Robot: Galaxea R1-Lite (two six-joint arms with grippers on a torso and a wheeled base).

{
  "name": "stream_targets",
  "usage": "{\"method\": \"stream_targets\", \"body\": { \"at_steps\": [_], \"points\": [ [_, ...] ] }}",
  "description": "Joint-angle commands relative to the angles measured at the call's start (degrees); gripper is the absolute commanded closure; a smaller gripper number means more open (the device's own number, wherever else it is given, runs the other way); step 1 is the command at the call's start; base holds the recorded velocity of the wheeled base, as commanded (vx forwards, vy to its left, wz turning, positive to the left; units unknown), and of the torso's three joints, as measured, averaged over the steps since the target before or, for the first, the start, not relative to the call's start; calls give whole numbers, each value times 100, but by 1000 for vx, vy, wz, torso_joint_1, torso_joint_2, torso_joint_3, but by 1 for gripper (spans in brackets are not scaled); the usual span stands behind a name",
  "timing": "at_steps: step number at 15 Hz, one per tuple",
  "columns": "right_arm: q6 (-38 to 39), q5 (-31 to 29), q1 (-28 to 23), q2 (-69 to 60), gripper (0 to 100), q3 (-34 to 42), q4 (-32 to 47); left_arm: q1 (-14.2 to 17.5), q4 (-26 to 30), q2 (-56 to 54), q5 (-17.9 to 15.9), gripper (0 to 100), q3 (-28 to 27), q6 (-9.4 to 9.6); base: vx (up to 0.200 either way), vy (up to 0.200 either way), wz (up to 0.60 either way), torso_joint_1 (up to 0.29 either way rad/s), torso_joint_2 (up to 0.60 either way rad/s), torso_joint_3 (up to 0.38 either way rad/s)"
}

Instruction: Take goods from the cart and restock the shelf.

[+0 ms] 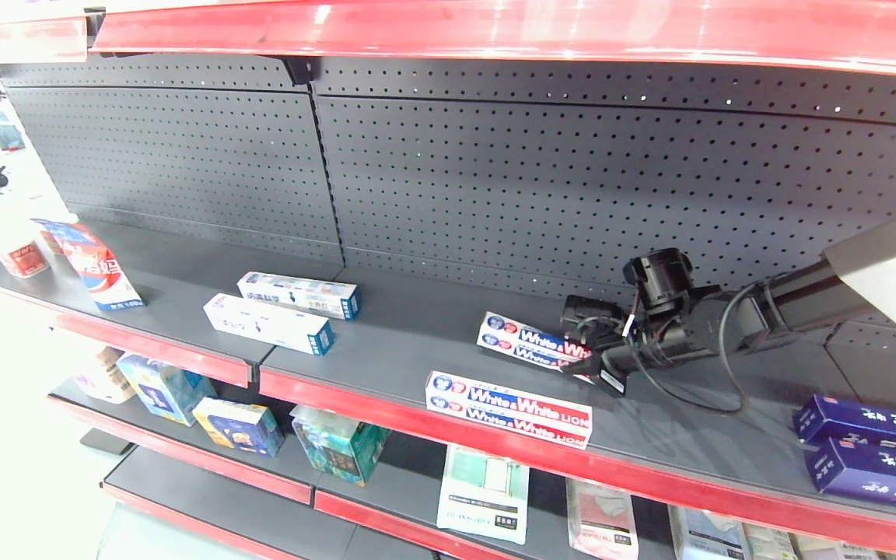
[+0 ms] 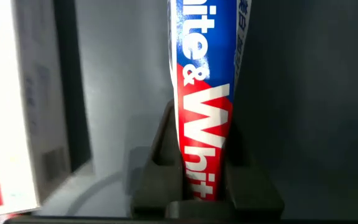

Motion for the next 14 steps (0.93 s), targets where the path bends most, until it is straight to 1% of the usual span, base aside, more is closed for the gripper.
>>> {"method": "stream_targets", "body": {
  "at_steps": [1, 4, 7, 14],
  "points": [
    [-36, -12, -4, -1, 100, 12, -1, 1, -3, 2, 2, 0, 0, -2, 0, 0, 0, 0, 0, 0],
    [-176, -29, -4, -1, 100, 29, -1, 1, -3, 2, 2, 0, 0, -2, 0, 0, 0, 0, 0, 0],
    [-378, -170, 49, 26, 100, 12, -1, 1, -3, -7, 2, 0, 0, -2, 0, 0, 0, 0, 0, 0],
    [-510, -179, 128, 79, 100, 12, -1, 1, -3, 2, 2, 0, 0, -2, 0, 0, 0, 0, 0, 0]
  ]
}}
